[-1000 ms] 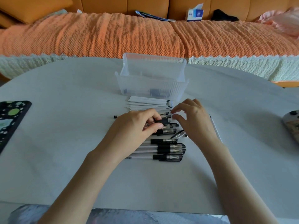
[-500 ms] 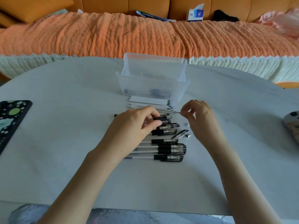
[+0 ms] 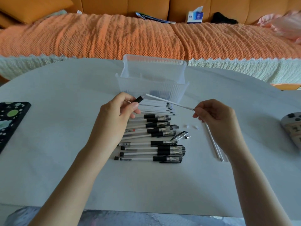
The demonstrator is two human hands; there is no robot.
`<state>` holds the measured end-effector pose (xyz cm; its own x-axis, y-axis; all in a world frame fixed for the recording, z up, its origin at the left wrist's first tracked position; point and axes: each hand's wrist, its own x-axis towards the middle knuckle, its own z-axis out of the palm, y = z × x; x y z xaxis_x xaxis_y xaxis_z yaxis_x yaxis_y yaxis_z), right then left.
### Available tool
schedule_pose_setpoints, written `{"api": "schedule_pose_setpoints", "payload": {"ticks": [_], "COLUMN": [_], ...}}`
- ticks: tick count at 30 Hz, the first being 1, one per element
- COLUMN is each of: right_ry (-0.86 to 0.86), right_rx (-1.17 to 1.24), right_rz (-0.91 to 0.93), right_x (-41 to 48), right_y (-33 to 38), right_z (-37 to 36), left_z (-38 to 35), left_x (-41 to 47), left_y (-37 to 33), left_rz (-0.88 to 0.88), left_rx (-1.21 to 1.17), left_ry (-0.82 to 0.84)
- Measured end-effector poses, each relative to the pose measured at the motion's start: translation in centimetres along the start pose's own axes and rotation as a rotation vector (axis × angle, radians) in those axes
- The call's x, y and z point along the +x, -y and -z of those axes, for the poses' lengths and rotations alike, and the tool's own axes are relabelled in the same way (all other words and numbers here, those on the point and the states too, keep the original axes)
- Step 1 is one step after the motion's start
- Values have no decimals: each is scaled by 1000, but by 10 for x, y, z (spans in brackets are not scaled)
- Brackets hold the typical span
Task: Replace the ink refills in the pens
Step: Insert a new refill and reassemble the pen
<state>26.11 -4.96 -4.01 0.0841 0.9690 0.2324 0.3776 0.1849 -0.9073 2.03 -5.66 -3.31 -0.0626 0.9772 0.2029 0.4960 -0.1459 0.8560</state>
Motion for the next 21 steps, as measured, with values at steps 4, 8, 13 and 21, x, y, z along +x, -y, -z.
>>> {"api": "schedule_pose_setpoints", "payload": {"ticks": [4, 8, 13, 21], "right_ry": [-3, -13, -7, -3], "right_rx": [6, 13, 3, -100], "right_rz": [5, 3, 8, 19], "right_x": [1, 1, 2, 1], "right_y": [0, 1, 2, 4], "right_z": [-2, -1, 0, 3], "left_z": [1, 3, 5, 8], "left_x": [0, -1, -1, -1], "left_y": [0, -1, -2, -2], "left_rz": [-11, -32, -42, -55], "left_rx": [-26, -20, -12, 50], "left_ry": [-5, -2, -2, -3]}}
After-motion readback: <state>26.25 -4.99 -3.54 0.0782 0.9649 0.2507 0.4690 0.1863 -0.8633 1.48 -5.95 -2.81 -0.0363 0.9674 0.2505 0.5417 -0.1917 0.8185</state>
